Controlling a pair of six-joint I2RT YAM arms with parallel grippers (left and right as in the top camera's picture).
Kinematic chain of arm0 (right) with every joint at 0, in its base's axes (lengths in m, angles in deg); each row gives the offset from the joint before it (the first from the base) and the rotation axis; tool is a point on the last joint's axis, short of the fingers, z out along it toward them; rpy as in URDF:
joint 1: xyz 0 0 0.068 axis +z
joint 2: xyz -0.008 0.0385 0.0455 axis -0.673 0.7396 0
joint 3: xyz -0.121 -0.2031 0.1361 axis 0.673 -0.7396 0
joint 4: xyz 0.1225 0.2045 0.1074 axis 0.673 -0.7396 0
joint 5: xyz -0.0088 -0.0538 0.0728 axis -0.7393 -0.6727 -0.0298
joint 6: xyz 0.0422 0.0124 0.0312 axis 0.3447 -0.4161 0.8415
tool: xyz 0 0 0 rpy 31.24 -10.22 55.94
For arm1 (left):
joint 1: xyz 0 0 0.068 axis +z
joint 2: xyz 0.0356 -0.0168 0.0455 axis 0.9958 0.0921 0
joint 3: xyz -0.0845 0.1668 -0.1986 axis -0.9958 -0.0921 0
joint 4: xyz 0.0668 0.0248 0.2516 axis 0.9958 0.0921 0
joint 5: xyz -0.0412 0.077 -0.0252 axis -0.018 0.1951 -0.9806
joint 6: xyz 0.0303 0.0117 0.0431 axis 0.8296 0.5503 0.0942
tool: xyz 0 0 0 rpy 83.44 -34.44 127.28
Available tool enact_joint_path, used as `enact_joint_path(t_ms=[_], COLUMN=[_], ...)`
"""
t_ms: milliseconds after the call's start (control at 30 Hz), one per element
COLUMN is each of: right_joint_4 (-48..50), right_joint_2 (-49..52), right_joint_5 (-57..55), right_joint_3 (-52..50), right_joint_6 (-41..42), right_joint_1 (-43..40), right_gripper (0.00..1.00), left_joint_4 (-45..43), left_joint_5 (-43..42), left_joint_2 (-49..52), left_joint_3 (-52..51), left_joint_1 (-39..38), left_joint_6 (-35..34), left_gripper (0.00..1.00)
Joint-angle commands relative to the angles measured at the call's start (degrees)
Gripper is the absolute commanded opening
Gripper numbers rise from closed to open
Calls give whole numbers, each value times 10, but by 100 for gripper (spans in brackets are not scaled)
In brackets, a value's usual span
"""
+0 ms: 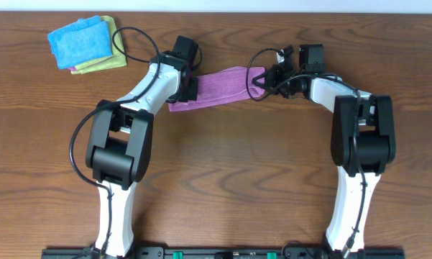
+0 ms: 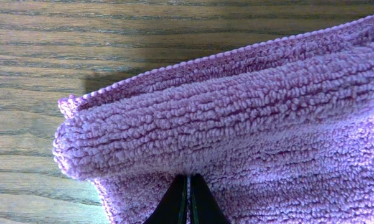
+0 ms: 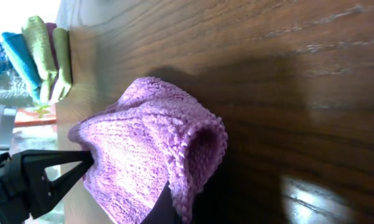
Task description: Fold the cloth
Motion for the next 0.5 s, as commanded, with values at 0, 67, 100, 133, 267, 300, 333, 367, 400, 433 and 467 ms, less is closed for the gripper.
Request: enact_joint_path(t_ms=[0, 67, 100, 133, 267, 300, 333, 367, 400, 433, 467], right_joint_4=[1, 1, 1, 1, 1, 1, 0, 0, 0, 0, 0], right_joint_2=[-28, -53, -64, -78, -107, -110, -111, -112, -112, -112, -112], right_joint_5=[18, 17, 16, 16, 16, 16, 16, 16, 16, 16, 16], right_joint_3=[3, 3, 3, 3, 3, 3, 3, 3, 3, 3, 3], right_joint_6=[9, 8, 7, 7, 7, 7, 7, 7, 7, 7, 7], right_joint_1=[7, 9, 10, 12, 25, 29, 33, 40, 45, 51, 60], right_gripper=[2, 2, 2, 2, 1, 1, 2, 2, 1, 2, 2], left_joint_4=[6, 6, 6, 6, 6, 6, 6, 6, 6, 6, 6], left_joint_5=[-17, -18, -18, -18, -23, -24, -26, -26, -27, -28, -31], left_joint_2=[33, 33, 33, 33, 33, 33, 33, 33, 33, 33, 33], left_joint_3=[-3, -3, -3, -4, -3, -3, -3, -3, -3, -3, -3], left_joint_1=[0, 0, 0, 0, 0, 0, 0, 0, 0, 0, 0], left_joint_6=[2, 1, 1, 0, -1, -1, -1, -3, -3, -3, -3], left_gripper=[6, 6, 6, 6, 6, 6, 6, 6, 6, 6, 6])
